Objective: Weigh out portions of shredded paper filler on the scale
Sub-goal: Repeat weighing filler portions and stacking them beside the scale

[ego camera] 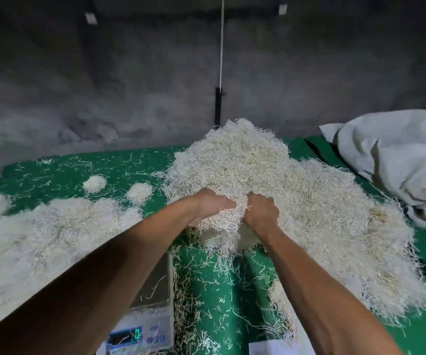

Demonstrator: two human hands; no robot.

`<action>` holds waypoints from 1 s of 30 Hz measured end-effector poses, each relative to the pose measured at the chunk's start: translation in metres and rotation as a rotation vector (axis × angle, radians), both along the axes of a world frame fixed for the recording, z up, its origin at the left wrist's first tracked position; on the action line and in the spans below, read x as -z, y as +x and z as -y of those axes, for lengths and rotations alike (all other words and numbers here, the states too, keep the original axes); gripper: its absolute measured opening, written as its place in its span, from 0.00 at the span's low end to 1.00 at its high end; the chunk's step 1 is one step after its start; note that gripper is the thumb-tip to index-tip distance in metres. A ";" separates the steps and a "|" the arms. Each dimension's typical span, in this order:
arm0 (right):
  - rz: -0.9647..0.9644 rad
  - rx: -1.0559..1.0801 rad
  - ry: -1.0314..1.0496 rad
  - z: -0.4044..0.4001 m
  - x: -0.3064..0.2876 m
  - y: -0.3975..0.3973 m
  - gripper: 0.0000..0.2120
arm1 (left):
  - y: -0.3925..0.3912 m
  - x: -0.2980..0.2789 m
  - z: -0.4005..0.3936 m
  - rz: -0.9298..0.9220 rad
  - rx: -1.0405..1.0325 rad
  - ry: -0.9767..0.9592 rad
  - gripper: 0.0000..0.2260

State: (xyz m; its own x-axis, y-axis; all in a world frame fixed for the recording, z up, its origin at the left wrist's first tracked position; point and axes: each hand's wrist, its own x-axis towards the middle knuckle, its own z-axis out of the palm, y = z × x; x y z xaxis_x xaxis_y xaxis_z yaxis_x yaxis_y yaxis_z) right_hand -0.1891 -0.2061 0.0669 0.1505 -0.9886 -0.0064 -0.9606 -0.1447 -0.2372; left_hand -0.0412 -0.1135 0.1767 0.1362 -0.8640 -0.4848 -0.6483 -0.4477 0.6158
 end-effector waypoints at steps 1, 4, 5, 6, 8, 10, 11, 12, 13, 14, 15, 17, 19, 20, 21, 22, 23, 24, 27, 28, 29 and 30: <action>-0.001 0.003 -0.004 0.001 -0.001 0.004 0.17 | 0.002 -0.004 -0.005 0.019 -0.009 -0.018 0.38; 0.024 -0.004 0.017 0.006 -0.006 0.014 0.20 | 0.011 -0.012 -0.020 0.025 -0.032 -0.032 0.39; 0.055 0.007 0.035 0.008 -0.007 0.016 0.21 | 0.014 -0.012 -0.024 0.007 -0.049 -0.034 0.38; 0.081 0.034 0.057 0.011 -0.008 0.016 0.22 | 0.019 -0.013 -0.027 -0.007 -0.064 -0.043 0.38; 0.102 0.128 0.121 0.019 -0.008 0.001 0.20 | 0.039 -0.020 -0.036 -0.007 -0.085 -0.052 0.38; 0.105 0.244 0.191 0.023 0.001 -0.029 0.16 | 0.075 -0.033 -0.047 0.013 -0.140 -0.072 0.38; 0.092 0.278 0.205 0.022 0.007 -0.043 0.16 | 0.097 -0.039 -0.052 0.025 -0.180 -0.096 0.36; 0.074 0.281 0.228 0.020 0.011 -0.051 0.16 | 0.119 -0.041 -0.059 0.028 -0.206 -0.116 0.34; 0.070 0.259 0.246 0.016 0.014 -0.051 0.17 | 0.134 -0.040 -0.066 0.020 -0.205 -0.125 0.31; 0.083 0.219 0.236 0.012 0.017 -0.045 0.18 | 0.142 -0.034 -0.071 -0.005 -0.200 -0.119 0.30; 0.125 0.180 0.205 0.007 0.020 -0.036 0.19 | 0.143 -0.023 -0.074 -0.045 -0.222 -0.105 0.33; 0.194 0.107 0.137 0.000 0.020 -0.014 0.21 | 0.127 0.002 -0.066 -0.118 -0.295 -0.092 0.41; 0.154 0.000 0.022 -0.005 0.014 0.004 0.21 | 0.101 0.023 -0.050 -0.193 -0.336 -0.123 0.43; 0.131 -0.060 -0.063 -0.009 0.010 0.009 0.21 | 0.089 0.030 -0.042 -0.252 -0.355 -0.136 0.43; 0.091 -0.124 -0.163 -0.011 0.007 0.013 0.21 | 0.077 0.036 -0.035 -0.312 -0.376 -0.139 0.42; 0.029 -0.188 -0.251 -0.014 0.006 0.016 0.23 | 0.068 0.040 -0.029 -0.358 -0.402 -0.138 0.41; -0.033 -0.229 -0.311 -0.016 0.005 0.016 0.26 | 0.061 0.042 -0.023 -0.380 -0.438 -0.153 0.40; -0.069 -0.236 -0.320 -0.017 0.003 0.014 0.29 | 0.056 0.042 -0.017 -0.399 -0.487 -0.190 0.39; -0.164 -0.167 -0.188 -0.018 0.003 -0.010 0.34 | 0.054 0.019 -0.001 -0.551 -0.613 -0.357 0.36; -0.209 -0.177 -0.137 -0.021 0.007 -0.020 0.36 | 0.056 0.004 0.003 -0.603 -0.621 -0.423 0.34; -0.268 -0.198 -0.090 -0.027 0.012 -0.028 0.38 | 0.060 -0.009 0.004 -0.639 -0.623 -0.480 0.32; -0.328 -0.219 -0.052 -0.034 0.020 -0.032 0.39 | 0.064 -0.022 0.004 -0.676 -0.620 -0.526 0.31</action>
